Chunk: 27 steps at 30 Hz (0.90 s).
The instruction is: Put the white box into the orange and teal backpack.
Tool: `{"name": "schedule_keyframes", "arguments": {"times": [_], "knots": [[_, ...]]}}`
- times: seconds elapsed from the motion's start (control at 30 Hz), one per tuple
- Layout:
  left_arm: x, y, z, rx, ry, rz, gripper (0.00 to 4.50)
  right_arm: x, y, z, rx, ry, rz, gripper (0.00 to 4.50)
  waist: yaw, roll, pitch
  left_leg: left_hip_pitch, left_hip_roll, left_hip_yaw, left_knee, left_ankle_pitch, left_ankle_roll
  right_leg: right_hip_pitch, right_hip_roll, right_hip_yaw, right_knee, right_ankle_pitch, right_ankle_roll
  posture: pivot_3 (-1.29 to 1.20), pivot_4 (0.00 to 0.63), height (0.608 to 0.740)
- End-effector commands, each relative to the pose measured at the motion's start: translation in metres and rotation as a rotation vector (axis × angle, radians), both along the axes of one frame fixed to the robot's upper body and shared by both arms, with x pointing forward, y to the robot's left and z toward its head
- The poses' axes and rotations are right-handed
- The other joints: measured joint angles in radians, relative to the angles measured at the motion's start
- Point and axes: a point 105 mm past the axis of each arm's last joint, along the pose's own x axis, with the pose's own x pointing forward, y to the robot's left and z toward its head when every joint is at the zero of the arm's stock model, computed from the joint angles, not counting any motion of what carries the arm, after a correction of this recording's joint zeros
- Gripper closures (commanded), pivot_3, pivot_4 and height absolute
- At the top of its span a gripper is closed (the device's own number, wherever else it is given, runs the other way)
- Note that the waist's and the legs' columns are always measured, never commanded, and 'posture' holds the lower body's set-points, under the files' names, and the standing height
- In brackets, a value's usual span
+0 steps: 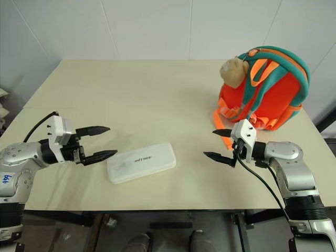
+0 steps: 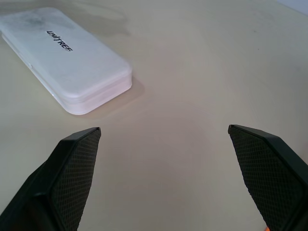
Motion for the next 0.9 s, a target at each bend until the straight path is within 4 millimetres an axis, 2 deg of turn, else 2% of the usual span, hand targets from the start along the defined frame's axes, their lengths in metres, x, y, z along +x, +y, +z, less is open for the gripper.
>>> {"name": "schedule_keyframes", "arguments": {"times": [0.03, 0.1, 0.27, 0.37, 0.5, 0.67, 0.8, 0.9], "knots": [[0.0, -0.002, 0.009, 0.019, -0.045, -0.014, 0.0, 0.003, 0.002, 0.019, 0.007, -0.063, 0.002, 0.02, 0.0, 0.0, 0.0, 0.0, 0.0, 0.0, 0.0, 0.0, 0.0, 0.0, 0.0, 0.0, 0.0, 0.0, 0.0, 0.0, 0.15, 0.74], [-0.002, -0.002, 0.008, 0.043, -0.036, -0.036, 0.0, 0.004, 0.007, 0.021, -0.003, -0.059, 0.047, 0.02, 0.0, 0.0, 0.0, 0.0, 0.0, 0.0, 0.002, 0.0, 0.0, 0.0, 0.0, 0.0, 0.001, 0.0, 0.0, 0.0, 0.15, 0.74], [0.002, -0.001, 0.01, 0.036, -0.027, -0.034, 0.0, 0.014, 0.005, 0.025, 0.005, -0.063, 0.031, 0.02, 0.001, 0.0, 0.0, 0.0, 0.0, 0.0, 0.003, 0.0, 0.0, 0.0, 0.0, 0.0, 0.001, 0.0, 0.0, 0.0, 0.15, 0.74], [0.006, 0.015, 0.006, 0.055, -0.027, 0.029, 0.0, 0.019, 0.016, 0.019, 0.01, -0.04, 0.065, 0.02, 0.0, 0.0, 0.0, 0.0, 0.0, 0.0, 0.003, 0.0, 0.0, 0.0, 0.0, 0.0, 0.001, 0.0, 0.0, 0.0, 0.15, 0.74], [0.0, 0.035, 0.0, 0.068, -0.016, 0.092, 0.89, 0.022, 0.024, 0.006, -0.011, -0.006, 0.104, 1.29, -0.007, 0.0, 0.0, 0.0, 0.0, 0.0, 0.002, 0.0, 0.0, 0.0, 0.0, 0.0, 0.001, 0.0, 0.0, 0.0, 0.15, 0.74], [-0.016, 0.06, -0.023, 0.084, 0.048, 0.186, 2.49, 0.028, 0.033, -0.016, -0.069, 0.012, 0.154, 3.06, -0.011, 0.0, 0.0, 0.0, 0.0, 0.001, 0.001, 0.0, 0.0, -0.001, 0.0, 0.0, 0.001, 0.0, 0.0, 0.0, 0.15, 0.74], [-0.028, 0.058, -0.05, 0.124, 0.112, 0.199, 3.78, 0.043, 0.037, -0.031, -0.101, 0.016, 0.148, 4.49, -0.017, 0.001, 0.0, 0.0, 0.0, 0.001, 0.002, 0.0, 0.0, -0.001, 0.0, 0.0, 0.002, 0.0, 0.0, 0.0, 0.15, 0.74], [-0.031, 0.056, -0.067, 0.153, 0.159, 0.202, 4.49, 0.045, 0.043, -0.038, -0.129, 0.027, 0.185, 4.5, -0.008, 0.001, 0.0, 0.0, 0.0, 0.001, 0.002, 0.0, 0.0, -0.001, 0.0, 0.0, 0.004, 0.0, -0.001, 0.0, 0.15, 0.74]]}}
